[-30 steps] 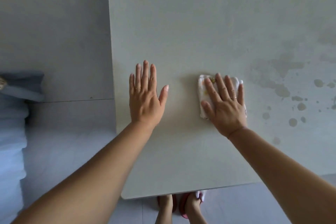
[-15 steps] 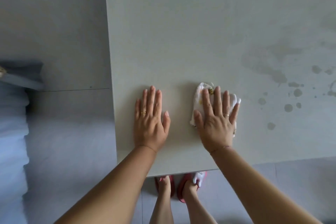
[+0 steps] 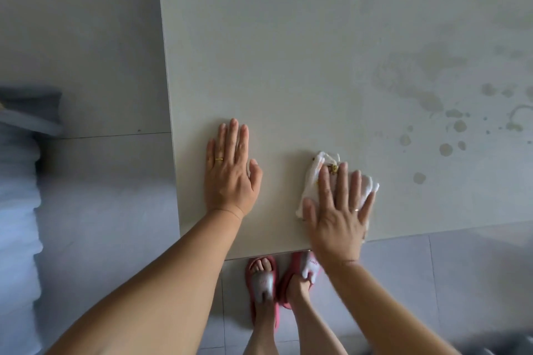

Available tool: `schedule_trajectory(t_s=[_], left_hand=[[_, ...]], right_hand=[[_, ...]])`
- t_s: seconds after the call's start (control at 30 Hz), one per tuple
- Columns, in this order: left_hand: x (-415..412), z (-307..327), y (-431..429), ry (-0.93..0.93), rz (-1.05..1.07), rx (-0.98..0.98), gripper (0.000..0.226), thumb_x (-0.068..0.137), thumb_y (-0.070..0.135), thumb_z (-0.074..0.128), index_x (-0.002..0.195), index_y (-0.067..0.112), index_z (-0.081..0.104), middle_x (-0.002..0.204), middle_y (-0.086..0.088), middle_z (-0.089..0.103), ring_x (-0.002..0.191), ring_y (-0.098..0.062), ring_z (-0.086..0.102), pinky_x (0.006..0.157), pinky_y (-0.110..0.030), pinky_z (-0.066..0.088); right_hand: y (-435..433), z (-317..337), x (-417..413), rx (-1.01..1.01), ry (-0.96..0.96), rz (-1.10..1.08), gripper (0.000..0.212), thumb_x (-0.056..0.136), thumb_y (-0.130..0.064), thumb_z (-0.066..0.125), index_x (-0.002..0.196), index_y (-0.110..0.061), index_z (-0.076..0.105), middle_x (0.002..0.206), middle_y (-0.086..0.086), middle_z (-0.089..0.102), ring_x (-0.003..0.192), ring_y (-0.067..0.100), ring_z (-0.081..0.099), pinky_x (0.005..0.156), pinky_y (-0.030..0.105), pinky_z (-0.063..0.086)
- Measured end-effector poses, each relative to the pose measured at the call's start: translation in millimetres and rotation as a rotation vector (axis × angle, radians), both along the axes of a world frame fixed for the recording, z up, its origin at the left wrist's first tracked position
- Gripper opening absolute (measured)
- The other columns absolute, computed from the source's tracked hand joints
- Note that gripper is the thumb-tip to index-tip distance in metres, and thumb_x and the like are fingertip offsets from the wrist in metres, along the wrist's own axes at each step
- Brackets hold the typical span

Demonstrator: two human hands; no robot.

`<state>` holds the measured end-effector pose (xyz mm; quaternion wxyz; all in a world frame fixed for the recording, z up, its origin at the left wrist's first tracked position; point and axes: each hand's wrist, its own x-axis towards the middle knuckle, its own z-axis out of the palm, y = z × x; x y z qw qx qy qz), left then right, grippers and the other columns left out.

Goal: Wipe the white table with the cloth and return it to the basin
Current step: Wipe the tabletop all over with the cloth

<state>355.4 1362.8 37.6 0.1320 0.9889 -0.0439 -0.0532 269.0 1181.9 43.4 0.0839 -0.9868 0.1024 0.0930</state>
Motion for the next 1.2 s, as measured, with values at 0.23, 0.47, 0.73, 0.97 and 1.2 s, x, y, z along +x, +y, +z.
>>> schedule_trajectory(t_s=[0.23, 0.47, 0.73, 0.97, 1.2], left_hand=[[1.4, -2.2, 1.3, 0.000, -0.013, 0.010, 0.063, 0.088, 0.029, 0.027, 0.148, 0.008, 0.030, 0.156, -0.014, 0.024, 0.145, -0.030, 0.020, 0.118, -0.044, 0.014], [0.0, -4.2, 1.4, 0.000, -0.007, 0.017, 0.066, 0.086, 0.031, 0.023, 0.148, 0.010, 0.027, 0.157, -0.012, 0.021, 0.145, -0.029, 0.017, 0.118, -0.043, 0.010], [-1.3, -4.7, 1.0, -0.033, -0.009, 0.006, 0.065, 0.086, 0.030, 0.022, 0.148, 0.009, 0.028, 0.157, -0.012, 0.020, 0.146, -0.029, 0.016, 0.118, -0.042, 0.010], [-2.7, -5.2, -2.1, -0.027, 0.012, 0.043, 0.066, 0.087, 0.032, 0.022, 0.149, 0.009, 0.026, 0.158, -0.012, 0.018, 0.146, -0.028, 0.015, 0.118, -0.043, 0.010], [-2.9, -3.0, -5.5, -0.040, 0.032, 0.059, 0.066, 0.086, 0.031, 0.022, 0.147, 0.008, 0.030, 0.157, -0.013, 0.022, 0.145, -0.029, 0.018, 0.118, -0.046, 0.009]], right_hand=[[5.6, -5.9, -22.9, 0.026, -0.053, 0.506, 0.062, 0.094, -0.054, 0.032, 0.150, -0.031, 0.020, 0.158, 0.000, 0.017, 0.147, 0.025, 0.012, 0.113, 0.058, 0.016], [36.6, -1.8, -27.2, 0.006, 0.017, -0.069, 0.066, 0.091, -0.052, 0.026, 0.150, -0.029, 0.007, 0.160, 0.006, 0.006, 0.147, 0.031, 0.002, 0.115, 0.058, -0.001], [-47.6, -3.0, -28.4, -0.032, -0.016, 0.250, 0.063, 0.094, -0.056, 0.025, 0.151, -0.030, 0.017, 0.158, -0.001, 0.011, 0.147, 0.024, 0.007, 0.117, 0.053, 0.006], [18.8, -0.1, -45.8, 0.043, -0.008, 0.147, 0.063, 0.093, -0.051, 0.030, 0.151, -0.029, 0.018, 0.159, 0.004, 0.011, 0.147, 0.029, 0.007, 0.115, 0.057, 0.005], [-113.5, 0.8, -21.9, -0.030, 0.011, 0.204, 0.065, 0.092, -0.057, 0.024, 0.150, -0.030, 0.014, 0.158, -0.001, 0.009, 0.148, 0.023, 0.005, 0.118, 0.049, 0.000]])
